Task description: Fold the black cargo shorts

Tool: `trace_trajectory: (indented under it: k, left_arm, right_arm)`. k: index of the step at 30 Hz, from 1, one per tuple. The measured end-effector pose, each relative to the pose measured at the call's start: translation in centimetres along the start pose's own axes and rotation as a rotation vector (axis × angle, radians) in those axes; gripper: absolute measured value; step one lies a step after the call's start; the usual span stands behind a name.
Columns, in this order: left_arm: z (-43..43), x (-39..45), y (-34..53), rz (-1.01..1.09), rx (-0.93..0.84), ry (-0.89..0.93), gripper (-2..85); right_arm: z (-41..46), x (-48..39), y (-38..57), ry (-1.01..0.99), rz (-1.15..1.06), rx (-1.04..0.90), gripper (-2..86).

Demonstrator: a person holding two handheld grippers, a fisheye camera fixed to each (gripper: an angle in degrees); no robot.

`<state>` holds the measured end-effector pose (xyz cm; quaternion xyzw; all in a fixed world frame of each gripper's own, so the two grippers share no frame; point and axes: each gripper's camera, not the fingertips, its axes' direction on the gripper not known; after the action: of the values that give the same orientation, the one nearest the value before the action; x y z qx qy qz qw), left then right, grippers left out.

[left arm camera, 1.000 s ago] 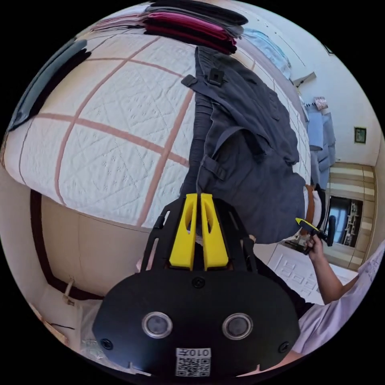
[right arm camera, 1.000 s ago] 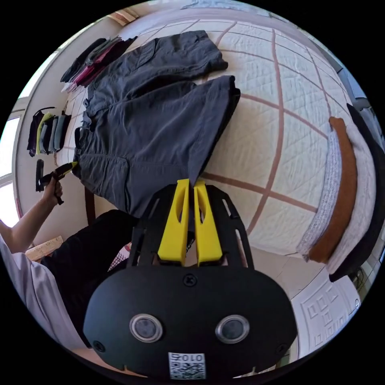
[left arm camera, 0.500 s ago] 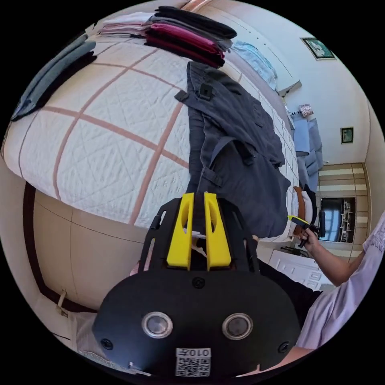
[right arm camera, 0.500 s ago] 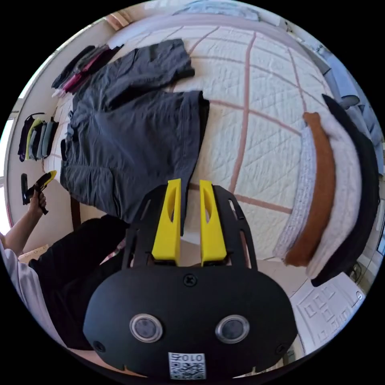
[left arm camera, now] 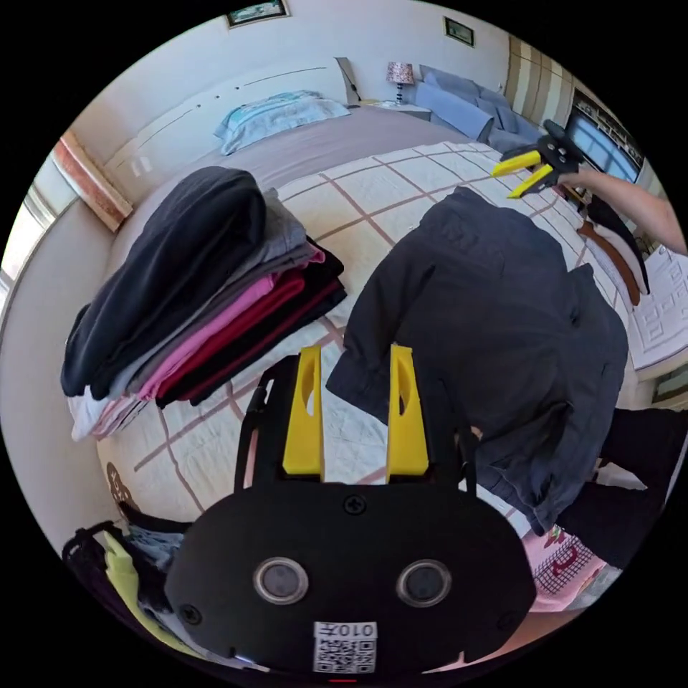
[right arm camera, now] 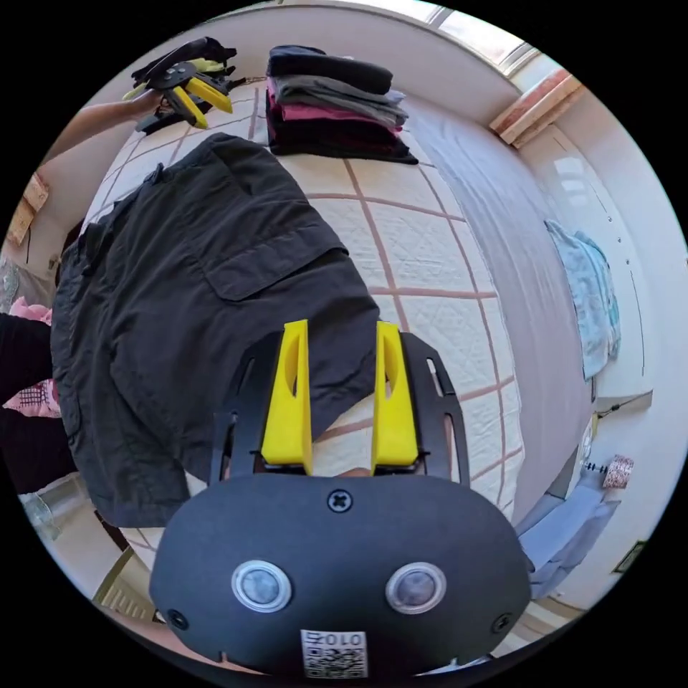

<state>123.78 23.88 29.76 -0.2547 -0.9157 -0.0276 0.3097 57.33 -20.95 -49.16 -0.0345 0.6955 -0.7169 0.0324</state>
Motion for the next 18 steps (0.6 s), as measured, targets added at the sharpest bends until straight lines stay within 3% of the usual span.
trace_trajectory:
  k: [7,12,18]
  left_arm:
    - [5.2,1.7,-1.3,0.114,-0.124,0.068,13.5]
    - [7.5,2.4,-2.6,0.145,-0.184,0.049,13.6]
    - [7.5,1.6,-3.3,0.092,-0.183,0.082,13.7]
  right_arm:
    - [8.6,2.0,-7.8,-0.063,-0.081,-0.256,12.3]
    - [9.3,1.2,-8.6,-0.109,-0.032,-0.251,9.4]
    - [6.3,-2.0,-8.0,-0.003,-0.087,-0.211,4.6]
